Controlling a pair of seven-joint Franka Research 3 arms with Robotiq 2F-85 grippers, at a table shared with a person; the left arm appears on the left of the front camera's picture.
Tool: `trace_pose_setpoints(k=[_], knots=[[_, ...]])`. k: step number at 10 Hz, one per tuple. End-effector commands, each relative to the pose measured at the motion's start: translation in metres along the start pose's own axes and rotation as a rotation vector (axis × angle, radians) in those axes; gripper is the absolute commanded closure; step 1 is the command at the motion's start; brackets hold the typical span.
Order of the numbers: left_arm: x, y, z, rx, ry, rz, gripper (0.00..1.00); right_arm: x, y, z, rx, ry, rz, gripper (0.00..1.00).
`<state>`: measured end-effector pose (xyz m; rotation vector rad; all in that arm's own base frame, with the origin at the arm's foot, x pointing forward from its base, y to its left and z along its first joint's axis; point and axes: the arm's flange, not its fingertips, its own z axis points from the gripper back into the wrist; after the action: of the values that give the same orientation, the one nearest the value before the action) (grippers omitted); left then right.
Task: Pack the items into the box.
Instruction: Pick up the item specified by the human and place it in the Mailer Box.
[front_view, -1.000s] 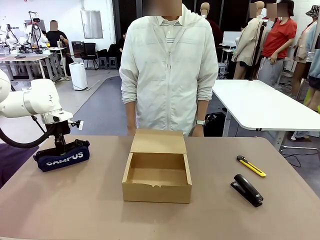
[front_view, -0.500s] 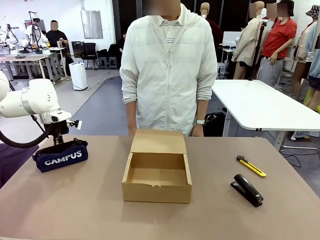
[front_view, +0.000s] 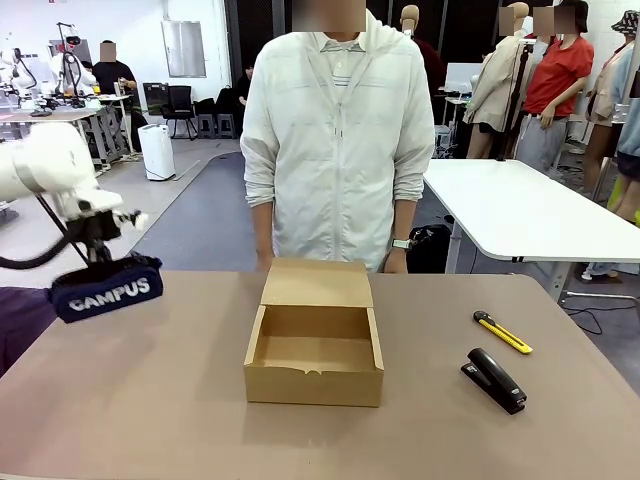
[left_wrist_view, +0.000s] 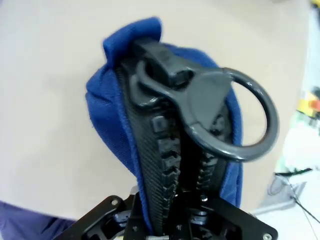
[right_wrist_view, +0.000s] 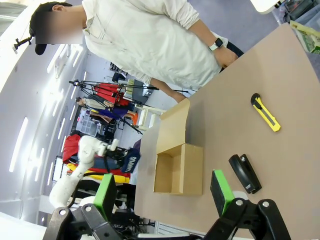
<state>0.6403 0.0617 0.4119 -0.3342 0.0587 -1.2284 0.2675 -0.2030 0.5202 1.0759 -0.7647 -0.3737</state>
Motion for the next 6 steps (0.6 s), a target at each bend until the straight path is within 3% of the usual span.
trace_pose_setpoints(k=[1, 2, 4, 5, 6], knots=[[-0.007, -0.058, 0.073, -0.054, 0.050, -0.126, 1.00, 0.003, 0.001, -0.003, 0.032, -0.021, 0.024, 0.00], [-0.011, -0.084, 0.094, 0.014, 0.064, -0.135, 1.00, 0.003, 0.001, -0.003, 0.032, -0.021, 0.024, 0.00], [-0.024, -0.096, 0.115, 0.079, 0.005, -0.077, 1.00, 0.003, 0.001, -0.003, 0.032, -0.021, 0.024, 0.00], [-0.007, -0.094, 0.113, 0.003, 0.038, -0.104, 1.00, 0.003, 0.001, -0.003, 0.032, -0.021, 0.024, 0.00], [-0.007, -0.094, 0.113, 0.003, 0.038, -0.104, 1.00, 0.003, 0.001, -0.003, 0.032, -0.021, 0.024, 0.00]])
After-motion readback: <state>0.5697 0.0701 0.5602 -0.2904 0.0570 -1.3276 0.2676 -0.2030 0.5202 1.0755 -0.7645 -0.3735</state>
